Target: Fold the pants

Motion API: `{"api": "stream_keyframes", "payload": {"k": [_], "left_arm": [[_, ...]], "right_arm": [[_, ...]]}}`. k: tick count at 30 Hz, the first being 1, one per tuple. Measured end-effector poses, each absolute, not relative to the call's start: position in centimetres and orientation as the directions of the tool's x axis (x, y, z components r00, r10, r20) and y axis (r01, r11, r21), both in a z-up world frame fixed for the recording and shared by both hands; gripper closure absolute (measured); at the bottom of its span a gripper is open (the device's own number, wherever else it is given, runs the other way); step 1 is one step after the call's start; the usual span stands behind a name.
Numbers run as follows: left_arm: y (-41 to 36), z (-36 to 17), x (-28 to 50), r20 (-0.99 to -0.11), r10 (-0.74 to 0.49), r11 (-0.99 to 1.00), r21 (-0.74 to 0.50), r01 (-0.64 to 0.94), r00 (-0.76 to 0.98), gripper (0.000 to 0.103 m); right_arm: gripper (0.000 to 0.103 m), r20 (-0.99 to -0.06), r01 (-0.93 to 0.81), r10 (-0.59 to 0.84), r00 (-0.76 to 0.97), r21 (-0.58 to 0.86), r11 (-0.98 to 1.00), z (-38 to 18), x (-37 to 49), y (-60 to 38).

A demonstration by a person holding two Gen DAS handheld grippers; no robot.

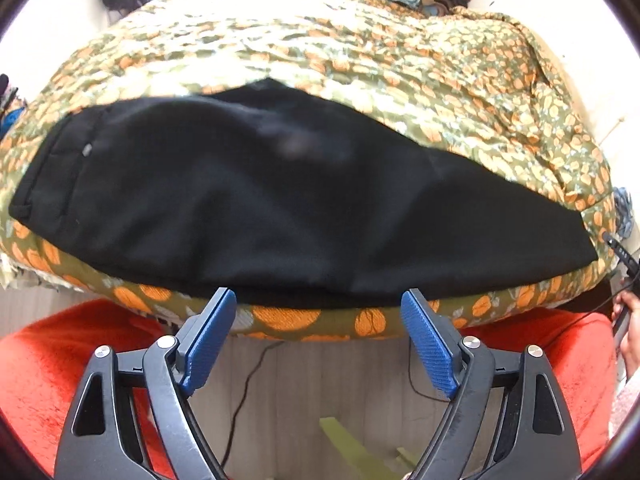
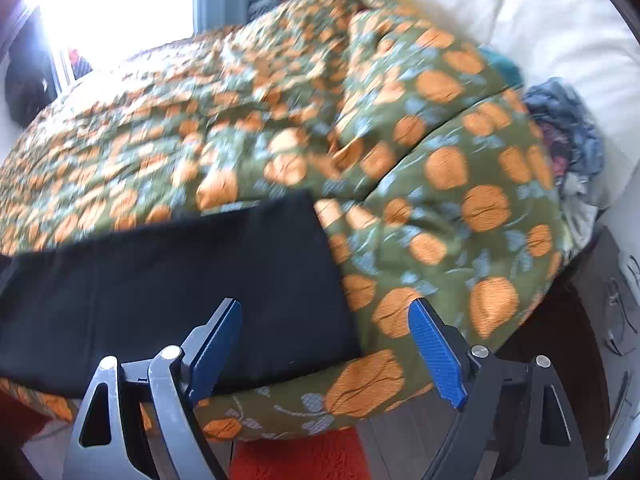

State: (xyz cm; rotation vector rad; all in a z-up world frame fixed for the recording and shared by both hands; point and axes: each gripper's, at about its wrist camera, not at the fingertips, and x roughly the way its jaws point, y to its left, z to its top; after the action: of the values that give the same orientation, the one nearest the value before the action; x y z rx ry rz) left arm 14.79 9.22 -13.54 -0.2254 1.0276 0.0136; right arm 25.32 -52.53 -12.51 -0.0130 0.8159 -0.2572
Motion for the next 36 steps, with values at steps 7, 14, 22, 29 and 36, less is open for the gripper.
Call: {"api": "stream_keyframes", "payload": {"k": [7, 14, 22, 29, 36], "left_arm": [[9.9, -16.4, 23.7, -0.873, 0.021, 0.992, -0.043, -0.12, 0.487, 0.007], [7.7, -16.7, 24.2, -0.883, 0.008, 0.991, -0.057, -0.124, 0.469, 0.012], [-7.8, -13.9, 31.6, -0.886, -0.165, 0.963, -0.049, 0.266, 0.434, 0.009], [-16.3, -17.9, 37.5, -0.915, -0.039, 0.942, 0.1, 0.32, 0.401, 0.009], [-16.5, -19.6, 32.3, -0.917, -0.021, 0.945, 0.112, 0.306, 0.398, 0.008]], "right_arm": [[0.024, -0.852, -0.204, 0.154, 0.501, 0.056, 0.977, -15.5, 30.2, -48.7], [0.027, -0.937, -0.195, 0.168, 0.306, 0.111, 0.975, -19.6, 32.4, -48.7], [0.025, -0.936, -0.189, 0.172, 0.308, 0.117, 0.975, -19.6, 32.4, -48.6], [0.024, -0.926, -0.176, 0.214, 0.31, 0.165, 0.971, -19.6, 32.5, -49.2], [0.025, -0.914, -0.165, 0.253, 0.317, 0.209, 0.964, -19.4, 32.4, -49.9]]}}
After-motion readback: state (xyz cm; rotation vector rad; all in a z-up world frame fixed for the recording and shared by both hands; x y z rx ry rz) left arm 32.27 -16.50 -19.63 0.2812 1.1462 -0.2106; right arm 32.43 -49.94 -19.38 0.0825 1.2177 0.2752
